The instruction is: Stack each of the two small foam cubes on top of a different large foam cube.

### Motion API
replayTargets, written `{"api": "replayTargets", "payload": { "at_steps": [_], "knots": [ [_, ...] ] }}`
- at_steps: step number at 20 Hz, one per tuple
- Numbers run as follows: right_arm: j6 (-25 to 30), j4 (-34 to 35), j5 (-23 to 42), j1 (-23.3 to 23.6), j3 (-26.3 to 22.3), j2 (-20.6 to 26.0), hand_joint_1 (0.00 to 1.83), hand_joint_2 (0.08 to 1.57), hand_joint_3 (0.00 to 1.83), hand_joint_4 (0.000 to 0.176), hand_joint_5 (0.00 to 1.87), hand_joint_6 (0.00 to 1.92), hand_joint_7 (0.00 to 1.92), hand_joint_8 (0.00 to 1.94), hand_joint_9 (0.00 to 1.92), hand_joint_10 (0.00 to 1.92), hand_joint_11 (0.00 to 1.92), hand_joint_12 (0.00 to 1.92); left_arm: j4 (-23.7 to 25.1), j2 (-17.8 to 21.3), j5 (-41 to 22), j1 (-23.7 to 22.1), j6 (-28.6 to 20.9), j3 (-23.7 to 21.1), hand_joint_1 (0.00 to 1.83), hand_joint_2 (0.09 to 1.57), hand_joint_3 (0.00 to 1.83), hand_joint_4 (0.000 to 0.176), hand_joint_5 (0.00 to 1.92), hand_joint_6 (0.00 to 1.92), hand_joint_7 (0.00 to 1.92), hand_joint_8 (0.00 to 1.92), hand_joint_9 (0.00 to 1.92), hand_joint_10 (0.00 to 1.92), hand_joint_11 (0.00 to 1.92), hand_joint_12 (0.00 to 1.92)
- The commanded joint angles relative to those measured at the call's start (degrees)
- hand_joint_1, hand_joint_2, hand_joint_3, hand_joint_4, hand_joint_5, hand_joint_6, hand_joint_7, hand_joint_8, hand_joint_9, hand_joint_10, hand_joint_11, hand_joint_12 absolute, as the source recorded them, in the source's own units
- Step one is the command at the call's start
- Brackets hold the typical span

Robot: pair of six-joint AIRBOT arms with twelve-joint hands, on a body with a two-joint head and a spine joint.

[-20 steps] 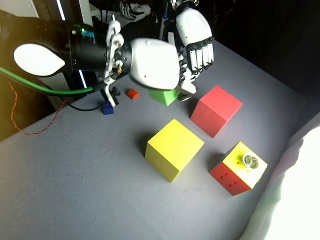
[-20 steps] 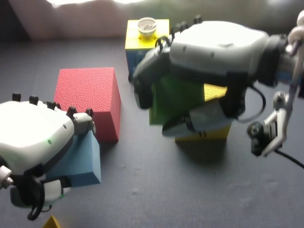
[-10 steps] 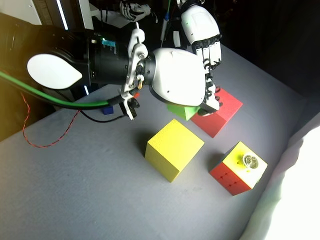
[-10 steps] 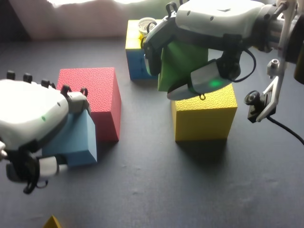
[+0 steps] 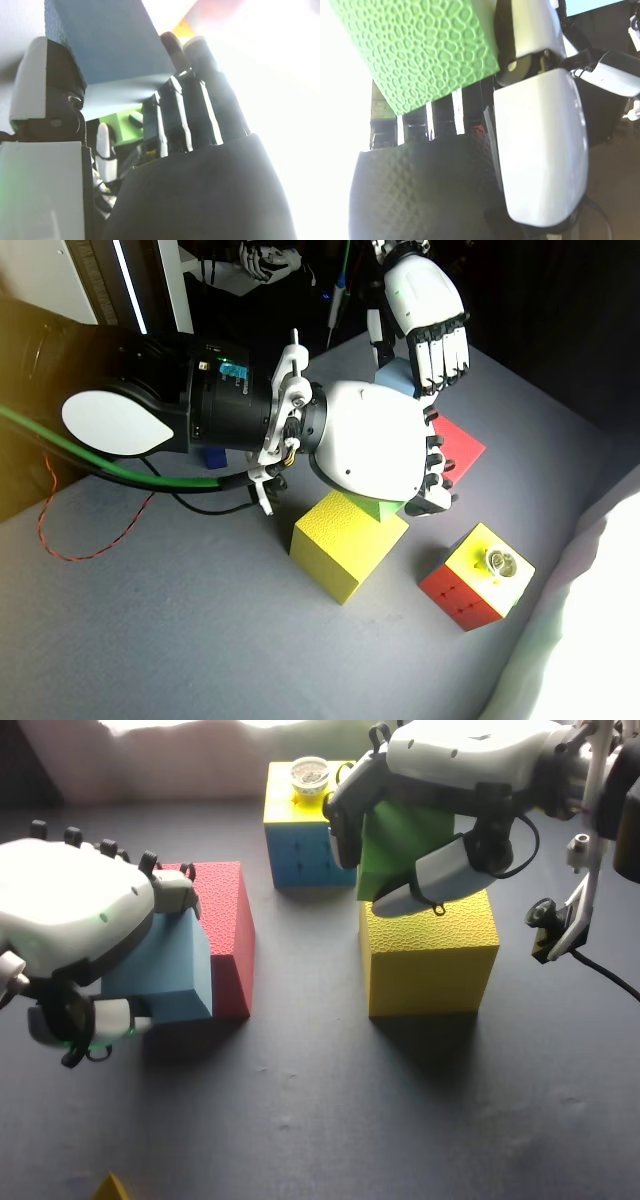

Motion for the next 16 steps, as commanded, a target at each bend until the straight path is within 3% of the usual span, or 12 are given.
{"api": "replayTargets", "payload": {
  "at_steps": [1, 4, 9, 11, 16],
  "knots": [
    [-0.3, 0.44, 5.68, 0.26, 0.04, 0.59, 1.19, 1.16, 0.0, 0.025, 0.88, 1.11, 0.91, 1.14, 0.91, 0.59, 0.46, 1.32, 3.15, 0.36, -2.74, -0.84, 0.4, 0.6, 1.16, 1.25, 0.0, 0.0, 0.75, 1.23, 0.73, 1.56, 0.61, 1.49, 0.45, 1.8],
    [-2.48, 0.44, 5.24, -0.88, 0.32, 0.11, 1.19, 1.17, 0.0, 0.019, 0.86, 1.14, 0.92, 1.14, 0.91, 0.59, 0.46, 1.32, 3.82, -0.83, -0.4, -1.69, 0.39, 3.18, 1.14, 1.29, 0.0, 0.0, 0.71, 1.29, 0.64, 1.69, 0.51, 1.59, 0.39, 1.86],
    [-2.72, 0.65, 4.64, -0.8, 0.86, -0.18, 1.18, 1.18, 0.0, 0.027, 0.85, 1.16, 0.88, 1.18, 0.9, 0.62, 0.46, 1.34, 4.34, -1.92, 1.13, -3.08, 0.35, 6.49, 1.16, 1.26, 0.0, 0.0, 0.75, 1.24, 0.72, 1.57, 0.6, 1.46, 0.45, 1.73],
    [-2.72, 1.05, 4.31, -0.82, 1.02, -0.22, 1.19, 1.17, 0.0, 0.018, 0.87, 1.12, 0.91, 1.16, 0.91, 0.63, 0.47, 1.33, 4.34, -2.1, 1.37, -3.44, 0.28, 7.46, 1.15, 1.26, 0.0, 0.0, 0.74, 1.26, 0.73, 1.55, 0.61, 1.46, 0.46, 1.73],
    [-2.72, 1.33, 3.11, -0.92, 1.18, -0.39, 1.18, 1.17, 0.0, 0.027, 0.85, 1.16, 0.89, 1.16, 0.89, 0.62, 0.46, 1.33, 4.9, -3.46, 3.5, -4.93, -0.08, 10.27, 1.16, 1.26, 0.0, 0.0, 0.76, 1.21, 0.71, 1.59, 0.58, 1.54, 0.44, 1.81]
  ]
}}
